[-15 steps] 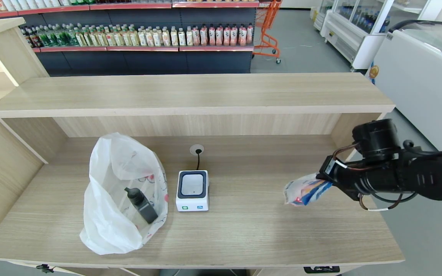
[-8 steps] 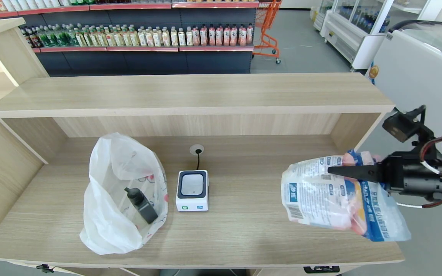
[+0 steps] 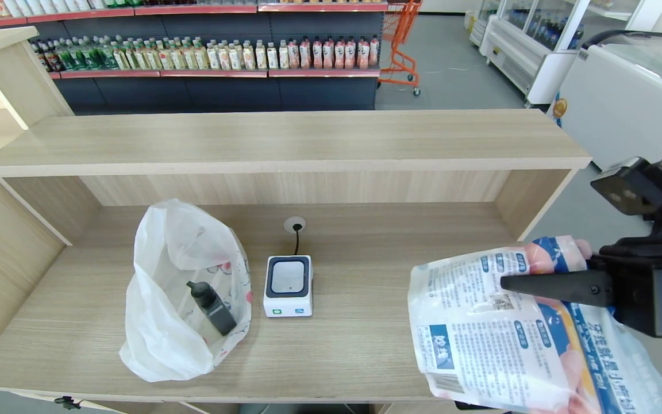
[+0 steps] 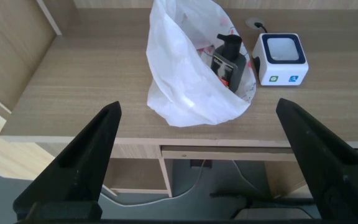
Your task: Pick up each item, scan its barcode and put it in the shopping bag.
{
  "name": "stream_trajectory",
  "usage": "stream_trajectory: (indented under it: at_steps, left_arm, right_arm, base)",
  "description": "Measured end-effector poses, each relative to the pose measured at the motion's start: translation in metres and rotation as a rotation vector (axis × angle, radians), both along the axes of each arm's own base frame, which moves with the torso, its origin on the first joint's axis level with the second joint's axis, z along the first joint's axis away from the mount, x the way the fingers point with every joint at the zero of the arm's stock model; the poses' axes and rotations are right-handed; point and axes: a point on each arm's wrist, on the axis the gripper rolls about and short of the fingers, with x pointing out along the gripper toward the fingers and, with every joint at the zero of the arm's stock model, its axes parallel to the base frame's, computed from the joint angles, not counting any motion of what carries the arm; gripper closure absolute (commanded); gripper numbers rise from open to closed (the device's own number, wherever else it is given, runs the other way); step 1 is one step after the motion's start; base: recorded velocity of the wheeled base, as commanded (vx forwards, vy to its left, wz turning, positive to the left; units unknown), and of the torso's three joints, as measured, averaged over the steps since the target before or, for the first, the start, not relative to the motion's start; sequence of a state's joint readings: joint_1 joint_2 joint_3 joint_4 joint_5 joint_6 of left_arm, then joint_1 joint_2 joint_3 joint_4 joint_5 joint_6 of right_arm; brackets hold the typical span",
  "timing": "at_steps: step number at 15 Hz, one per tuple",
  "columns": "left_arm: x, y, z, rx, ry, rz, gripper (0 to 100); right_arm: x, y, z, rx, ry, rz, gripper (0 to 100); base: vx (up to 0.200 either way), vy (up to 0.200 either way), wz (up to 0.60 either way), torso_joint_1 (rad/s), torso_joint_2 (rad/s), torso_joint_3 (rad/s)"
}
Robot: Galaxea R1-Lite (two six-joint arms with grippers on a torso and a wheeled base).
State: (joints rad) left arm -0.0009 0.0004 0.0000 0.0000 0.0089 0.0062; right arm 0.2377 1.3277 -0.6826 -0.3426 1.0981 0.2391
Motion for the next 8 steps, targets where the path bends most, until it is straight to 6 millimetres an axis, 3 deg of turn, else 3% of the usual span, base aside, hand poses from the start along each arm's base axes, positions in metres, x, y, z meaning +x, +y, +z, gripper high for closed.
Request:
stream_trajectory:
  at_steps: [8]
  left_arm:
    - [0.000, 0.000, 0.000, 0.000, 0.000, 0.000, 0]
  right_arm:
    - [-0.014, 0.020, 0.008, 0.050, 0.253, 0.013, 100]
  base:
    - [0.000, 0.000, 0.00, 0.000, 0.00, 0.000]
